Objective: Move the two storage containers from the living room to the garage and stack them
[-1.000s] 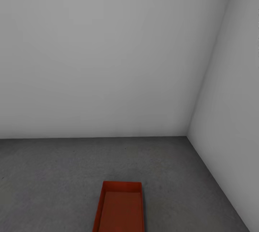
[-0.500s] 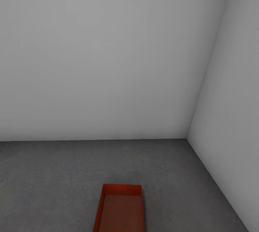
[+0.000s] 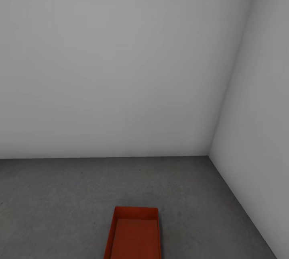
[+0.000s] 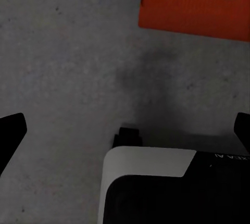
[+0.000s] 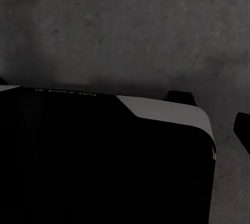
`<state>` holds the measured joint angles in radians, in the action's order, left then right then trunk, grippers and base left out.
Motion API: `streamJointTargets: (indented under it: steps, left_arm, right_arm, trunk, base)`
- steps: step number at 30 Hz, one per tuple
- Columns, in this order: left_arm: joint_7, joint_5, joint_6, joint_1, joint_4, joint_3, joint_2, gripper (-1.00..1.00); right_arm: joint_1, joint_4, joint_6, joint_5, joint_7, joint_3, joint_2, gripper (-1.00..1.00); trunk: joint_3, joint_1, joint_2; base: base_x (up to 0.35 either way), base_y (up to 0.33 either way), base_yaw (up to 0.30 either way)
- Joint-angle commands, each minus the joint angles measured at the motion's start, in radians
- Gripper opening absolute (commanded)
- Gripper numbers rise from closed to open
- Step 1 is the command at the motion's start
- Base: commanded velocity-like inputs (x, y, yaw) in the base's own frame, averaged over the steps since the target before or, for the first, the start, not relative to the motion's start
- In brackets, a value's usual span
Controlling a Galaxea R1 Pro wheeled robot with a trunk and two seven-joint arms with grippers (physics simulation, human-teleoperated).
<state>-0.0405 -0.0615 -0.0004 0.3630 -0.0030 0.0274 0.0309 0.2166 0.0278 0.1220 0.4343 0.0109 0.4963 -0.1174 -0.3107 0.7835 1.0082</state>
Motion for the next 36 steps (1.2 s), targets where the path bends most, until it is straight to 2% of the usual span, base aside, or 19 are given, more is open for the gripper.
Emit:
streamJointTargets:
  steps: [1,8,29,36]
  left_arm:
    - [-0.001,-0.006,-0.001,0.001,0.000,0.002,0.000,1.00]
    - [-0.004,-0.005,-0.002,0.001,0.000,0.002,0.000,1.00]
    - [-0.012,0.000,-0.003,0.001,-0.002,0.000,0.001,1.00]
    - [-0.012,0.000,-0.003,0.001,-0.002,0.000,0.001,1.00]
  right_arm:
    - [0.001,0.003,0.005,0.008,0.002,0.008,-0.001,1.00]
    - [0.001,0.003,0.005,0.002,0.003,0.011,-0.001,1.00]
    - [0.001,0.003,0.005,-0.004,0.003,0.013,-0.001,1.00]
    - [0.001,0.003,0.002,0.002,0.005,0.013,0.000,1.00]
  trunk:
    - [-0.001,0.000,0.001]
    - [-0.001,0.000,0.001]
    - [-0.001,0.000,0.001]
    - [-0.001,0.000,0.001]
  base:
    - [0.000,0.000,0.000]
    - [0.000,0.000,-0.084]
    - [0.000,0.000,-0.247]
    - [0.000,0.000,-0.047]
